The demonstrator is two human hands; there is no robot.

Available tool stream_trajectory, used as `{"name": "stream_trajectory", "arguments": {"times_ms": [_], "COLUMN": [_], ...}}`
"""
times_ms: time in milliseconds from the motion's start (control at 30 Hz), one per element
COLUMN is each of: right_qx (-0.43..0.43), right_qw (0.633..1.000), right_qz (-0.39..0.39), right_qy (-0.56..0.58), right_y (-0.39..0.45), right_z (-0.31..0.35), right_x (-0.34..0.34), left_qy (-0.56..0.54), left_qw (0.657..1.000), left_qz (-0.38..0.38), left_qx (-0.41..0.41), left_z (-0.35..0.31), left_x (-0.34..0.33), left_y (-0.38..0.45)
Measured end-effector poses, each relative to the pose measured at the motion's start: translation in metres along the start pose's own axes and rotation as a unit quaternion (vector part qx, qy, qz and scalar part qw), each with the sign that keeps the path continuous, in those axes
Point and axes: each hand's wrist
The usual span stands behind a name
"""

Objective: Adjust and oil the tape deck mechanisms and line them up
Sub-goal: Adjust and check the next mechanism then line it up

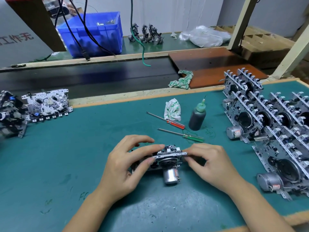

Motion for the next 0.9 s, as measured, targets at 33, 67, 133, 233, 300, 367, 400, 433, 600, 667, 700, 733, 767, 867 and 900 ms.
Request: {"name": "stream_trajectory", "arguments": {"times_ms": [33, 67, 133, 233, 300, 367, 400, 433, 600, 667, 700, 733, 767, 867, 900], "right_qx": [-0.009, -0.022, -0.036, -0.016, -0.031, -0.048, -0.043, -0.037, -0.054, -0.047, -0.047, -0.049, -0.052, -0.051, -0.049], "right_qw": [1.0, 0.999, 0.998, 1.0, 0.999, 0.997, 0.998, 0.999, 0.997, 0.997, 0.995, 0.989, 0.98, 0.954, 0.947], "right_qz": [0.008, 0.014, 0.022, 0.007, 0.017, 0.04, 0.04, 0.034, 0.029, 0.008, 0.001, 0.004, 0.016, 0.073, 0.085], "right_qy": [0.007, 0.022, 0.039, 0.025, 0.026, 0.036, 0.031, 0.022, 0.039, 0.059, 0.093, 0.142, 0.192, 0.287, 0.306], "right_y": [0.0, 0.0, 0.0, -0.001, -0.001, -0.001, -0.001, -0.001, -0.002, -0.001, 0.0, 0.001, 0.002, 0.01, 0.013], "right_z": [0.0, -0.001, -0.001, 0.0, -0.001, -0.002, -0.002, -0.001, -0.002, 0.001, 0.003, 0.003, 0.004, 0.007, 0.009], "right_x": [-0.001, -0.001, 0.0, 0.002, 0.002, 0.002, 0.002, 0.002, -0.001, -0.001, 0.001, 0.002, 0.004, 0.004, 0.003], "left_qy": [0.002, 0.003, 0.003, -0.006, -0.01, -0.011, -0.011, -0.011, -0.009, -0.008, -0.008, -0.01, -0.012, -0.018, -0.019], "left_qw": [1.0, 1.0, 1.0, 1.0, 1.0, 1.0, 0.999, 0.999, 0.999, 0.999, 0.999, 0.999, 0.999, 1.0, 1.0], "left_qz": [0.003, 0.005, 0.007, 0.001, -0.007, -0.014, -0.016, -0.017, -0.024, -0.024, -0.023, -0.024, -0.024, -0.022, -0.02], "left_qx": [-0.005, -0.011, -0.018, -0.021, -0.022, -0.024, -0.026, -0.027, -0.021, -0.021, -0.021, -0.019, -0.017, -0.013, -0.012], "left_z": [0.0, 0.001, 0.001, 0.001, 0.001, 0.001, 0.001, 0.001, 0.0, -0.001, -0.001, -0.001, -0.001, -0.001, -0.001], "left_x": [0.0, 0.0, 0.0, 0.0, -0.002, -0.003, -0.003, -0.003, -0.003, -0.003, -0.003, -0.003, -0.003, -0.004, -0.003], "left_y": [0.0, 0.001, 0.0, 0.0, 0.0, 0.0, 0.0, 0.0, 0.0, 0.0, 0.0, 0.0, -0.001, -0.001, -0.001]}}
Point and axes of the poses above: each hand's wrist, its own y-axis towards the middle knuckle, its own x-axis out of the back of the hand, z = x × y, and after that the axes turned 4 degrees about x, right-handed
